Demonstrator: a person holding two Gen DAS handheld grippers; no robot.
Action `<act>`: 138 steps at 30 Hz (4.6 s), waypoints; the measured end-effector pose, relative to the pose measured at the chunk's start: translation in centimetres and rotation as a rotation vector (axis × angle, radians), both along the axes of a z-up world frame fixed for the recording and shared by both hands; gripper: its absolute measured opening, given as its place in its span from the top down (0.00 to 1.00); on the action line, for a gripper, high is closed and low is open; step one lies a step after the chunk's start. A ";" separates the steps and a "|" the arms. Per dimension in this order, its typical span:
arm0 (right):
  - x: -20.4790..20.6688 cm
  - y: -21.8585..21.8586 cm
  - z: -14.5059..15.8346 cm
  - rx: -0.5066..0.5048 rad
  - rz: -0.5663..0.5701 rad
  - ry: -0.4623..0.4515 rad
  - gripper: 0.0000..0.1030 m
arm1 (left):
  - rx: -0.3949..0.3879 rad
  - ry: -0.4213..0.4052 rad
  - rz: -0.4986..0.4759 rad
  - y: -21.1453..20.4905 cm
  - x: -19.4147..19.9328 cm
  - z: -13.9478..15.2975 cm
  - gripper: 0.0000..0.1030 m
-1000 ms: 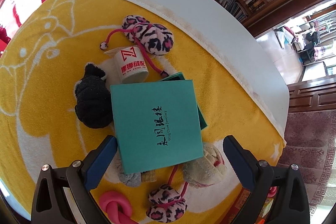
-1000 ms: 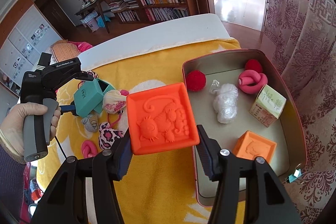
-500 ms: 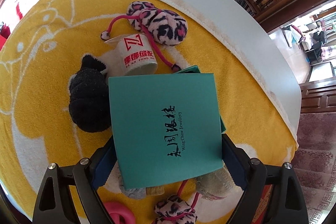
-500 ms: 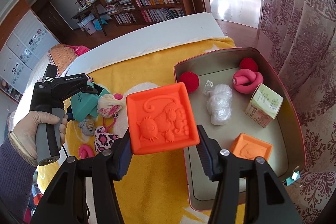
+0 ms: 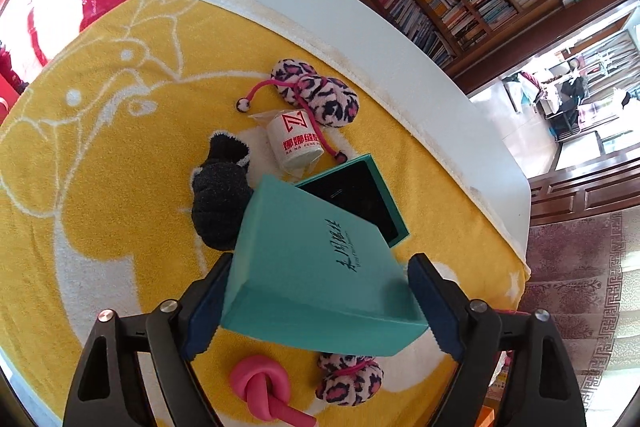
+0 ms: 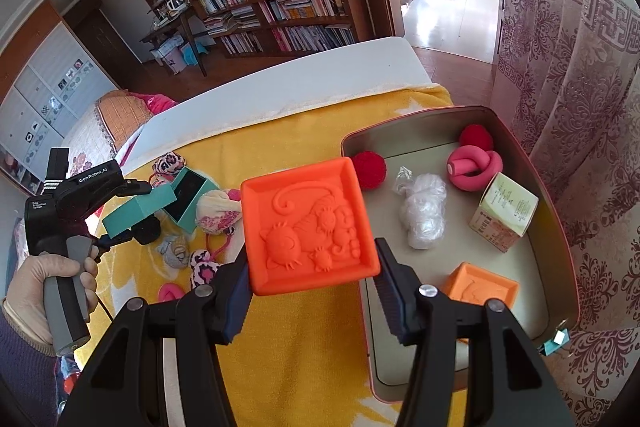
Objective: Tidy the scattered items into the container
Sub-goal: 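Lower the left gripper onto the teal box lid and close it while right holds the block, then carry the teal lid and orange block over the red tin, then open both grippers to release the teal lid and orange block into the tin, then withdraw both grippers back over the remaining toys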
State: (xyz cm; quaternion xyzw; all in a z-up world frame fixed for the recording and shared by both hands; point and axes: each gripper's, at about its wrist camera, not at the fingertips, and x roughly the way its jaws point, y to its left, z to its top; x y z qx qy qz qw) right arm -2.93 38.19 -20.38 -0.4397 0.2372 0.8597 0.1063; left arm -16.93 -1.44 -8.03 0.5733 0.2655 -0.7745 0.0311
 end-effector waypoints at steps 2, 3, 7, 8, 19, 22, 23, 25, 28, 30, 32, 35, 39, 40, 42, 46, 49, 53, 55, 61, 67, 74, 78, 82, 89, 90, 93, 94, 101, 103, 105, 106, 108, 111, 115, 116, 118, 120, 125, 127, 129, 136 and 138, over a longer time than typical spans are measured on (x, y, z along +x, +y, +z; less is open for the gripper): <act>-0.1 -0.5 0.1 0.004 0.010 0.002 0.42 | 0.047 0.008 -0.005 -0.5 0.7 0.5 0.52; -0.1 -0.7 0.2 0.006 0.017 0.002 0.42 | 0.051 0.013 -0.001 -0.9 1.1 0.7 0.52; -0.3 -1.7 0.3 0.026 0.036 -0.002 0.42 | 0.052 0.027 -0.014 -1.5 1.7 1.0 0.52; -0.4 -1.9 0.3 0.029 0.034 -0.006 0.42 | 0.067 0.023 -0.014 -1.9 2.1 1.0 0.50; 0.3 -1.8 1.0 0.042 -0.028 -0.003 0.42 | -0.183 0.151 -0.296 3.8 -0.4 2.6 0.10; 0.9 -1.3 1.0 0.047 -0.050 -0.007 0.42 | -0.339 0.181 -0.476 5.6 -1.0 2.1 0.10; 1.1 -1.1 0.9 0.050 -0.059 -0.011 0.42 | -0.369 0.187 -0.521 5.9 -1.1 1.9 0.10; 1.5 -0.9 0.7 0.047 -0.083 -0.020 0.42 | -0.389 0.185 -0.586 6.1 -1.3 1.3 0.10; 2.0 -0.5 0.4 0.043 -0.116 -0.034 0.42 | -0.386 0.166 -0.630 5.9 -1.3 0.3 0.10; 2.0 -0.4 0.2 0.042 -0.129 -0.043 0.42 | -0.402 0.150 -0.657 5.9 -1.2 -0.4 0.10; 2.1 -0.4 0.1 0.037 -0.139 -0.049 0.42 | -0.433 0.147 -0.686 5.9 -1.0 -0.9 0.10; 1.9 -0.6 0.3 0.051 -0.154 -0.050 0.42 | -0.459 0.162 -0.726 6.0 -0.9 -1.1 0.10; 1.9 -0.4 0.7 0.059 -0.189 -0.044 0.42 | -0.429 0.181 -0.727 5.3 -1.3 -0.5 0.10; 1.9 -0.3 0.8 0.061 -0.199 -0.046 0.42 | -0.412 0.195 -0.723 5.1 -1.3 -0.2 0.10; 2.0 -0.2 1.0 0.069 -0.217 -0.050 0.42 | -0.387 0.225 -0.734 4.8 -1.4 0.4 0.10; 2.1 -0.4 1.1 0.076 -0.245 -0.057 0.42 | -0.392 0.236 -0.829 5.2 -1.6 0.1 0.10; 2.0 -1.0 1.3 0.079 -0.253 -0.057 0.42 | -0.391 0.240 -0.880 5.5 -1.4 -0.3 0.10; 1.8 -1.6 1.2 0.079 -0.269 -0.063 0.42 | -0.418 0.219 -0.896 5.6 -1.5 -1.5 0.04; 1.8 -1.8 1.1 0.080 -0.277 -0.067 0.42 | -0.426 0.206 -0.900 5.6 -1.7 -2.3 0.04; 2.1 -2.2 1.0 0.090 -0.305 -0.084 0.42 | -0.402 0.181 -0.893 5.0 -2.1 -3.6 0.10; 2.9 -1.8 1.2 0.099 -0.329 -0.089 0.42 | -0.315 0.189 -0.788 3.5 -2.7 -2.0 0.15; 4.8 1.1 1.9 0.110 -0.402 -0.078 0.42 | -0.256 0.253 -0.725 2.8 -1.9 1.5 0.15; 6.1 3.1 2.2 0.110 -0.444 -0.069 0.42 | -0.222 0.292 -0.712 3.6 -1.3 3.6 0.15; 6.9 4.4 2.8 0.115 -0.451 -0.053 0.42 | -0.185 0.323 -0.722 5.5 -0.3 5.3 0.15; 6.3 4.5 2.9 0.105 -0.373 -0.028 0.42 | -0.137 0.370 -0.788 11.1 1.9 7.3 0.15; 6.1 4.3 2.9 0.106 -0.358 -0.026 0.42 | -0.132 0.376 -0.800 11.9 2.2 7.5 0.15; 5.7 3.8 2.9 0.116 -0.316 -0.020 0.42 | -0.119 0.397 -0.830 14.4 3.2 8.3 0.15; 5.6 3.7 2.9 0.119 -0.304 -0.018 0.42 | -0.117 0.404 -0.840 15.2 3.4 8.6 0.15; 5.4 4.0 2.1 0.047 -0.220 -0.010 0.35 | -0.082 0.427 -0.899 20.9 4.3 9.6 0.15; 5.9 4.4 2.2 0.041 -0.234 0.006 0.24 | -0.077 0.432 -0.919 22.8 4.4 9.7 0.15; 6.5 4.8 2.3 0.044 -0.254 0.013 0.23 | -0.076 0.437 -0.941 24.5 4.6 9.7 0.14; 6.8 5.1 2.4 0.042 -0.265 0.014 0.23 | -0.075 0.436 -0.951 25.3 4.7 9.6 0.14; 7.4 6.0 2.4 0.029 -0.296 0.020 0.23 | -0.069 0.429 -0.966 26.8 4.7 9.4 0.14; 7.9 7.1 2.6 0.010 -0.339 0.035 0.23 | -0.058 0.413 -0.987 29.2 4.6 9.1 0.14; 8.3 7.9 2.8 0.017 -0.367 0.044 0.23 | -0.063 0.387 -1.008 31.9 4.5 8.6 0.13; 8.4 8.1 2.7 0.017 -0.374 0.044 0.23 | -0.052 0.382 -1.012 32.4 4.5 8.5 0.13; 8.6 8.4 2.5 0.013 -0.387 0.039 0.23 | -0.036 0.377 -1.017 32.8 4.6 8.5 0.13; 8.8 8.8 2.2 0.005 -0.400 0.034 0.23 | -0.039 0.376 -1.023 32.8 4.7 8.4 0.13; 8.6 8.9 1.6 0.000 -0.411 0.021 0.23 | -0.047 0.348 -0.988 30.6 4.1 7.6 0.13; 8.4 8.6 1.4 -0.003 -0.407 0.016 0.23 | -0.053 0.336 -0.962 29.2 3.8 7.3 0.13; 8.0 8.2 1.2 -0.006 -0.403 0.011 0.23 | -0.055 0.324 -0.933 27.8 3.6 7.0 0.13; 6.3 6.1 0.8 -0.011 -0.366 0.006 0.23 | -0.074 0.305 -0.834 22.2 2.9 6.4 0.01; 5.6 5.3 0.8 -0.010 -0.350 0.008 0.23 | -0.080 0.298 -0.813 20.4 2.8 6.1 0.01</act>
